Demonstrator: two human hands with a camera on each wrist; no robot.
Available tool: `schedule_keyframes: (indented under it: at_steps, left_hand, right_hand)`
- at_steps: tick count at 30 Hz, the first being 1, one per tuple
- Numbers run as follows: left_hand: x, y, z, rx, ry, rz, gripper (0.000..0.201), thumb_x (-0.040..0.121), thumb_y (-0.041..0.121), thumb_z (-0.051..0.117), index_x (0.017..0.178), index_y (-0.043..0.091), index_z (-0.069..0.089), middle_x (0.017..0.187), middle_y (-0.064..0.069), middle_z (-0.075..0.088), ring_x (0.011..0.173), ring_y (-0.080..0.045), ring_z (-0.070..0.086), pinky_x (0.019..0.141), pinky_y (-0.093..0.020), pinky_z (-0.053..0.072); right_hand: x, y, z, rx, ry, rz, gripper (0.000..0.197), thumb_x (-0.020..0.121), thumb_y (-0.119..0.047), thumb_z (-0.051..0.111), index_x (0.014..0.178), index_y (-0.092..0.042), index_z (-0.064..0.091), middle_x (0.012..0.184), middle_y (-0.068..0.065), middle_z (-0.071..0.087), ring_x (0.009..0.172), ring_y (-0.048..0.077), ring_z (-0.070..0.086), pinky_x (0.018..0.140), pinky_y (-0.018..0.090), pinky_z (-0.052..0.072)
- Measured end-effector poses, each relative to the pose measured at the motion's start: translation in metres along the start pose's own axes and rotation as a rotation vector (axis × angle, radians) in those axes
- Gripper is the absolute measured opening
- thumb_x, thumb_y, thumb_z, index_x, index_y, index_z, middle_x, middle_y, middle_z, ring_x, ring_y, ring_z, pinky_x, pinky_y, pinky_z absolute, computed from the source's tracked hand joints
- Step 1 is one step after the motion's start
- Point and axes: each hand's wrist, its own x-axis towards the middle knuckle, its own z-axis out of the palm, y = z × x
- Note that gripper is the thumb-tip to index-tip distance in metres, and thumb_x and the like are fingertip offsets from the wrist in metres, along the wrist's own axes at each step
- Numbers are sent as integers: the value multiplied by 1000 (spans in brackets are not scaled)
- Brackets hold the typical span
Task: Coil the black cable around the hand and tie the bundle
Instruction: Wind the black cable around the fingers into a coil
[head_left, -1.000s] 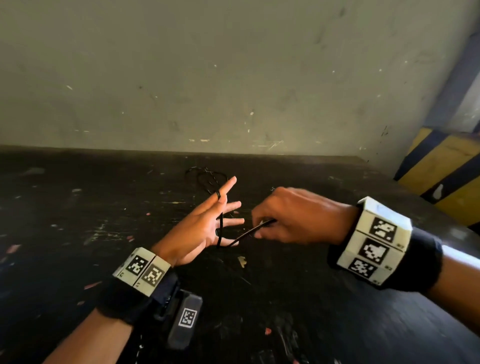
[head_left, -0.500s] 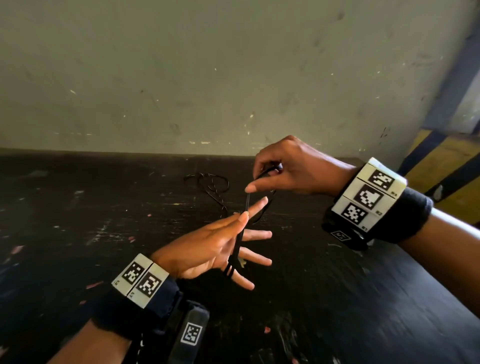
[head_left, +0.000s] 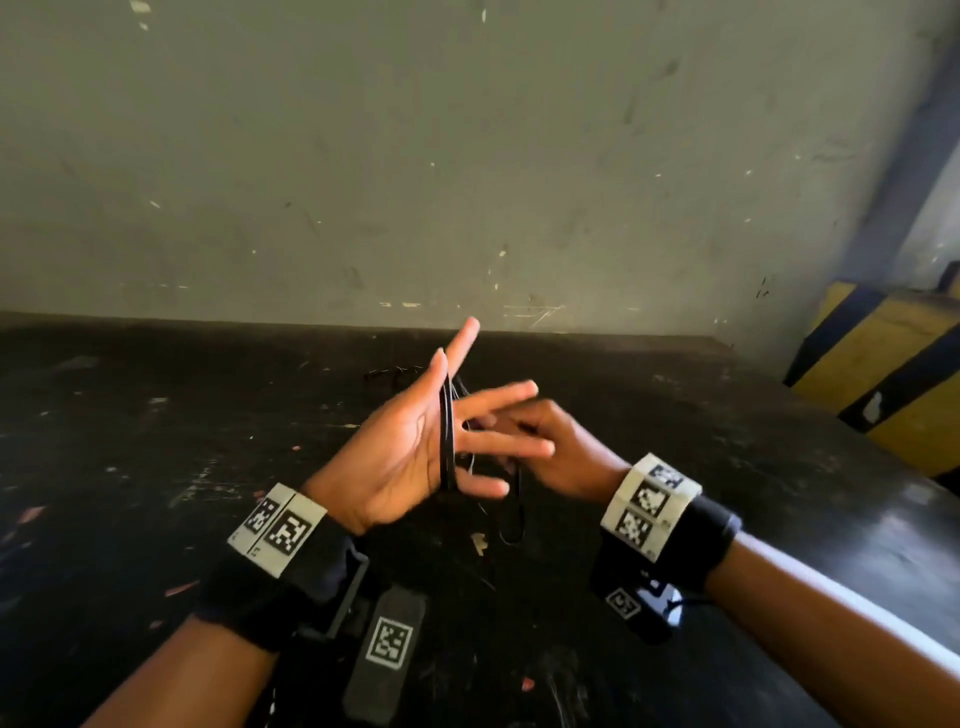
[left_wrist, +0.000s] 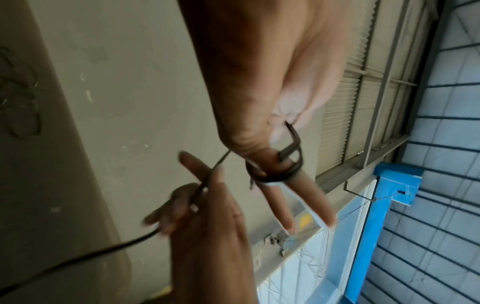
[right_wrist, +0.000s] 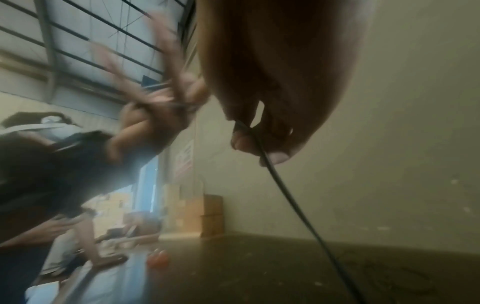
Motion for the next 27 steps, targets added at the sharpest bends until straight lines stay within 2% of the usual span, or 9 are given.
schedule_keyframes:
  at_steps: [3, 5, 8, 11, 14, 18, 22, 24, 27]
  left_hand:
    - [10, 13, -6, 68, 181, 161, 47, 95, 48, 26, 141, 56, 21, 146, -16, 44, 110, -43, 62, 60, -39, 61]
    - [14, 21, -14, 142, 260, 216, 48, 96, 48, 26, 142, 57, 16, 150, -15, 38, 111, -41, 62, 62, -39, 61]
    - [14, 24, -25, 256, 340, 248, 47, 97, 48, 27, 141, 60, 13, 154, -13, 32, 112, -38, 62, 69, -44, 61]
    - [12, 21, -33, 378, 402, 260, 46, 97, 49, 26, 139, 62, 13, 155, -10, 29, 110, -35, 64, 72, -49, 59]
    - [9, 16, -39, 569, 454, 227, 49, 92, 54, 29, 137, 64, 13, 157, -7, 27, 108, -28, 66, 74, -52, 58]
    - [1, 1, -40, 828, 414, 88, 51, 85, 62, 27, 132, 69, 11, 153, 5, 30, 99, -8, 69, 76, -49, 58]
    - [-10, -14, -33, 835, 293, -89, 43, 86, 59, 26, 124, 73, 14, 153, 2, 30, 102, -22, 69, 74, -56, 57]
    - [-14, -16, -26, 794, 264, -135, 41, 83, 59, 27, 122, 71, 17, 152, 3, 31, 102, -24, 69, 76, -59, 56]
    - [-17, -15, -15, 750, 198, -167, 40, 85, 63, 26, 124, 68, 20, 153, -2, 34, 103, -27, 68, 73, -58, 57]
  right_hand:
    - [-9, 1, 24, -56, -64, 44, 21, 99, -16, 42, 108, -11, 60, 68, 2, 57, 59, 9, 56, 59, 26, 50]
    - [-13, -2, 32, -94, -122, 60, 29, 99, -21, 42, 125, -14, 54, 68, -2, 55, 59, 6, 56, 62, 24, 52]
    - [-14, -12, 35, -204, -212, 54, 33, 98, -23, 44, 131, -17, 48, 77, -1, 61, 68, 9, 64, 68, 30, 58]
    - [-14, -26, 34, -367, -293, 26, 27, 97, -24, 46, 122, -15, 55, 89, 6, 67, 77, 14, 67, 73, 36, 59]
    - [-13, -43, 28, -451, -299, -21, 19, 96, -26, 48, 99, -13, 62, 83, 5, 67, 70, 14, 64, 68, 34, 56]
    - [-5, -67, 11, -575, -351, -76, 18, 92, -27, 56, 90, -13, 67, 72, -6, 60, 59, 5, 55, 59, 27, 50]
    - [15, -89, -26, -711, -281, -137, 13, 83, -27, 68, 86, -15, 72, 74, -9, 63, 63, 3, 54, 64, 26, 50]
    - [24, -98, -41, -716, -316, -167, 13, 81, -26, 70, 86, -14, 73, 70, -15, 62, 60, -3, 55, 61, 13, 45]
    - [33, -105, -53, -714, -297, -176, 16, 78, -29, 74, 81, -13, 73, 61, -21, 55, 57, -9, 54, 54, 7, 38]
